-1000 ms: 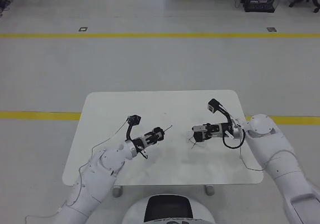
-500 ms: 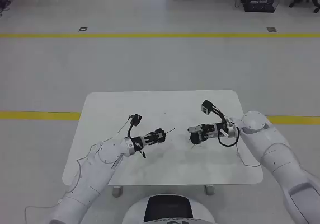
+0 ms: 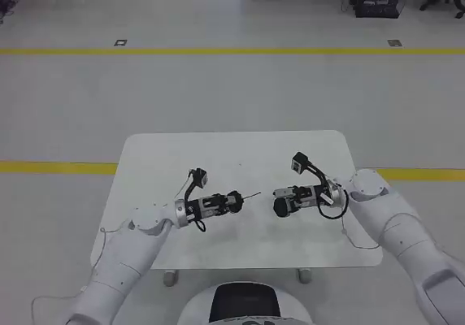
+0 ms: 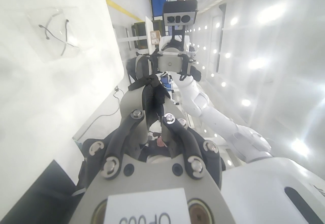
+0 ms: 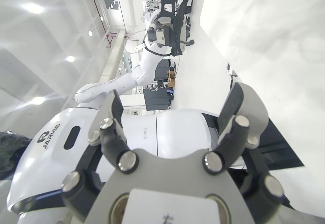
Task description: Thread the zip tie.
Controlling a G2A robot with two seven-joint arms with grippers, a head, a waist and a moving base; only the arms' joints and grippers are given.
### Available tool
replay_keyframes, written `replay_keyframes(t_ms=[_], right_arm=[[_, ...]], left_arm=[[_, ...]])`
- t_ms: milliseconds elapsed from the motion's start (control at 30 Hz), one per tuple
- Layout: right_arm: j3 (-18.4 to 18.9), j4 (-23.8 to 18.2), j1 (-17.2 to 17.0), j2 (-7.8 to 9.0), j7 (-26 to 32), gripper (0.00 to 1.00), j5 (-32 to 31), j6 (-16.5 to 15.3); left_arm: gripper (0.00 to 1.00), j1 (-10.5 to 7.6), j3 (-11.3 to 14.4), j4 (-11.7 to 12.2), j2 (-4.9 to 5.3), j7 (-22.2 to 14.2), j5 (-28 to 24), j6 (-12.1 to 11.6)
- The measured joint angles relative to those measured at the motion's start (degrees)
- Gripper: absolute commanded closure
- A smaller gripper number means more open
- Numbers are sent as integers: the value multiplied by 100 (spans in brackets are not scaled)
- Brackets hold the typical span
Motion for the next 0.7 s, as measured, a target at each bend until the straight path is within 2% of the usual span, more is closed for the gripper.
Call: replay_keyframes(t_ms=[100, 233, 333, 433, 567, 700], right_arm=[[-50, 2, 9, 19, 0, 0, 33, 0], [-43, 3, 8, 17, 0, 0, 27, 0], [-40, 4, -42, 10, -74, 0, 71, 71], [-28, 45, -89, -14, -12, 0, 259, 95], [-101, 69, -70, -34, 1, 0, 418, -4], [-132, 62, -34, -37, 0, 0, 408, 0]], left_arm=[[100, -73, -15, -4, 4, -2, 52, 0], [100, -70, -15, -11, 5, 31, 95, 1], [100, -32, 59, -63, 2, 109, 64, 105], [100, -42, 114, -13, 4, -237, -411, 275], [100, -119, 168, 131, 21, -658, -786, 353], [100, -189, 252, 242, 31, -768, -855, 377]])
